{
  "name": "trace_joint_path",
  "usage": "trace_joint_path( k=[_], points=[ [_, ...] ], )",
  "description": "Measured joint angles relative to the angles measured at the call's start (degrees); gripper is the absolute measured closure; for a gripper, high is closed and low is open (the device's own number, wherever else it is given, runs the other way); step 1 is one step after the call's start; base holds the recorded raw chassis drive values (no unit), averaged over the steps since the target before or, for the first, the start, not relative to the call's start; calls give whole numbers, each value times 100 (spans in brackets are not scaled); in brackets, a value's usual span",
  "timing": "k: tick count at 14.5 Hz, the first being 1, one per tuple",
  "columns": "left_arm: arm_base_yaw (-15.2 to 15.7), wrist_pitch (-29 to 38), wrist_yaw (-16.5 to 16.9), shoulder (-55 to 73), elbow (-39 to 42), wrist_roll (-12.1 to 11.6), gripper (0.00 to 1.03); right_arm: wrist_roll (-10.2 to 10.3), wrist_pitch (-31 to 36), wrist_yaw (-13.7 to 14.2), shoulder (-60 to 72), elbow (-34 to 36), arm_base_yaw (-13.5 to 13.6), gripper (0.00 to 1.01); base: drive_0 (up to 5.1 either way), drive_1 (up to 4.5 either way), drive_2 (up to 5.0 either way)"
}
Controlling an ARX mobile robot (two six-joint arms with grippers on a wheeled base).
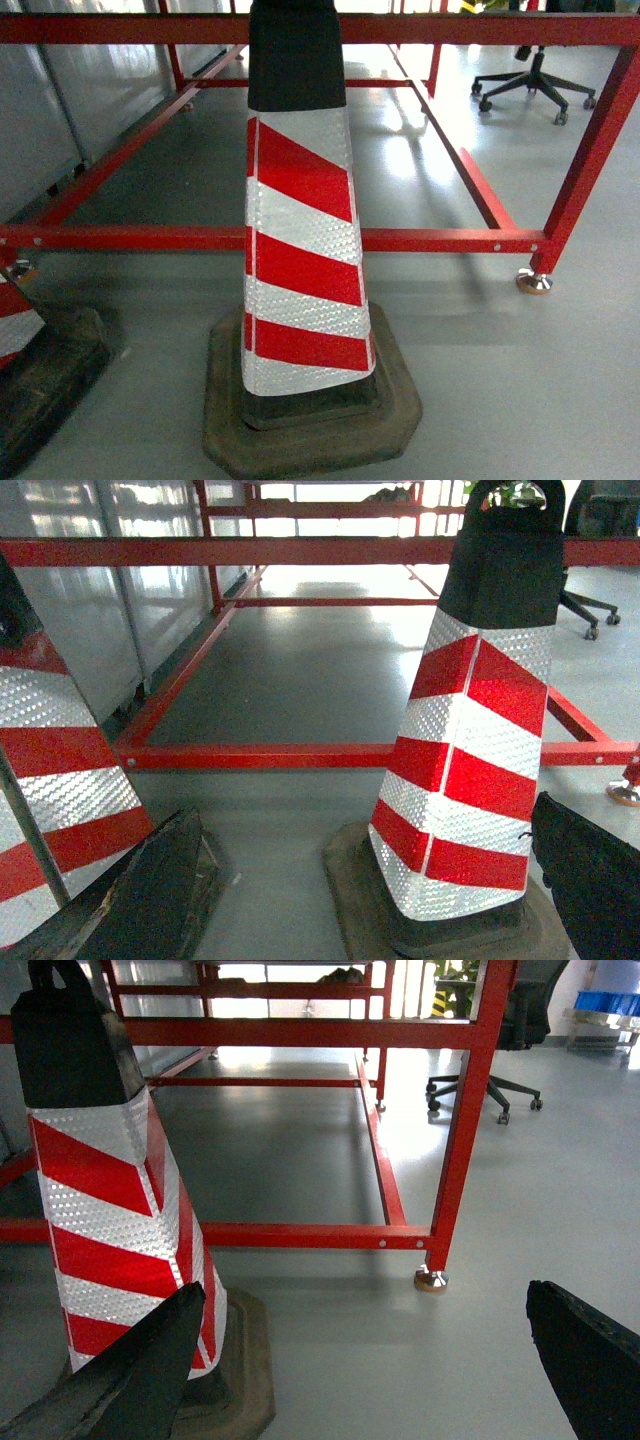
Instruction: Pick blue part to blue bin on bottom shelf
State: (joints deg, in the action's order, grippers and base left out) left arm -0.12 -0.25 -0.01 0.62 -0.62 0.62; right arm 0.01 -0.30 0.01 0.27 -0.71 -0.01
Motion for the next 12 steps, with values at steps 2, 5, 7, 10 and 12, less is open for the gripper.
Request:
trace_joint_path(
  k=[2, 5, 7, 10, 12],
  points=[
    [0, 0, 0, 0, 0, -2, 5, 0, 0, 0, 0, 0, 0, 3, 0, 0, 0],
    [0, -2, 0, 0, 0, -2, 5, 2, 0, 0, 0, 0, 0, 3, 0, 0, 0],
    [0, 0, 0, 0, 0, -2, 5, 0, 0, 0, 0, 0, 0, 3, 0, 0, 0],
    [0, 0, 0, 0, 0, -2, 5, 0, 0, 0, 0, 0, 0, 3, 0, 0, 0],
    [0, 0, 0, 0, 0, -2, 5, 0, 0, 0, 0, 0, 0, 3, 0, 0, 0]
  ],
)
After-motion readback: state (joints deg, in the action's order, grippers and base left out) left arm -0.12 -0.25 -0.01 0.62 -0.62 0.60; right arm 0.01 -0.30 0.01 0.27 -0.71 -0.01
